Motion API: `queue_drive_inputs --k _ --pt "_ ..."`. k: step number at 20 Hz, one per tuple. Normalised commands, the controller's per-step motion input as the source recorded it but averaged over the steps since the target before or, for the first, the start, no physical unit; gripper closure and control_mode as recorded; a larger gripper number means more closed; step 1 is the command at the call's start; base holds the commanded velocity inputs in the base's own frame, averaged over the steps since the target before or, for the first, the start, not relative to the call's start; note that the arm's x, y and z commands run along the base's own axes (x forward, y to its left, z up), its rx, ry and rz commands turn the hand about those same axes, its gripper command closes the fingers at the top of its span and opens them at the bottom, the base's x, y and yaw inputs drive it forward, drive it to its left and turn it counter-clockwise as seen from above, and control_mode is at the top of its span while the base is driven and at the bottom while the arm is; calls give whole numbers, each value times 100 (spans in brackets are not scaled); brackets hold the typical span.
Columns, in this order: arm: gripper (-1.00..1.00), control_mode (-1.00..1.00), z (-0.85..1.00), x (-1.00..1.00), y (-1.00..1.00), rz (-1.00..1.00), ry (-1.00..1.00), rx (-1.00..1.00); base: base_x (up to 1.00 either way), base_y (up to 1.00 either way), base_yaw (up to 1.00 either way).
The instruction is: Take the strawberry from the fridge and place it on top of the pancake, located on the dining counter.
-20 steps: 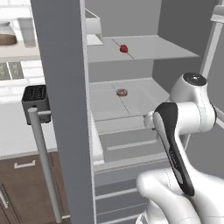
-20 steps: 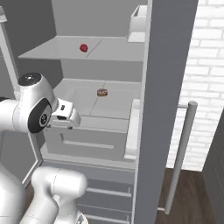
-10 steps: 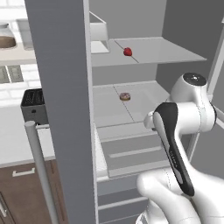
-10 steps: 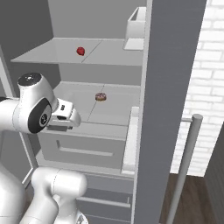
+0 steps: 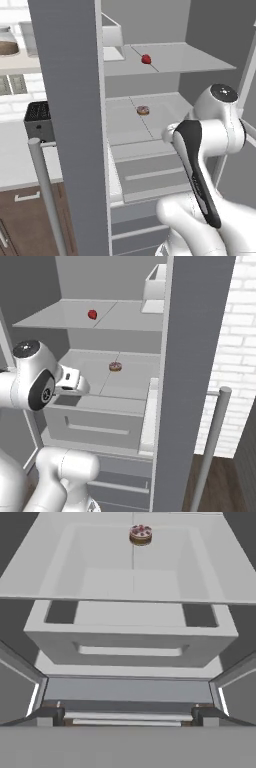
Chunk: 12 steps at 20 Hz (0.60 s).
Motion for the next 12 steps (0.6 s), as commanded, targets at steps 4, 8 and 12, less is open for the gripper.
queue_drive_inputs --k 4,8,12 --pt "-100 -100 67 3 6 4 -33 -1 0 0 0" --pt "-100 -100 97 0 0 9 -34 -2 0 0 0" --pt "-100 -100 100 0 0 4 -19 2 0 0 0"
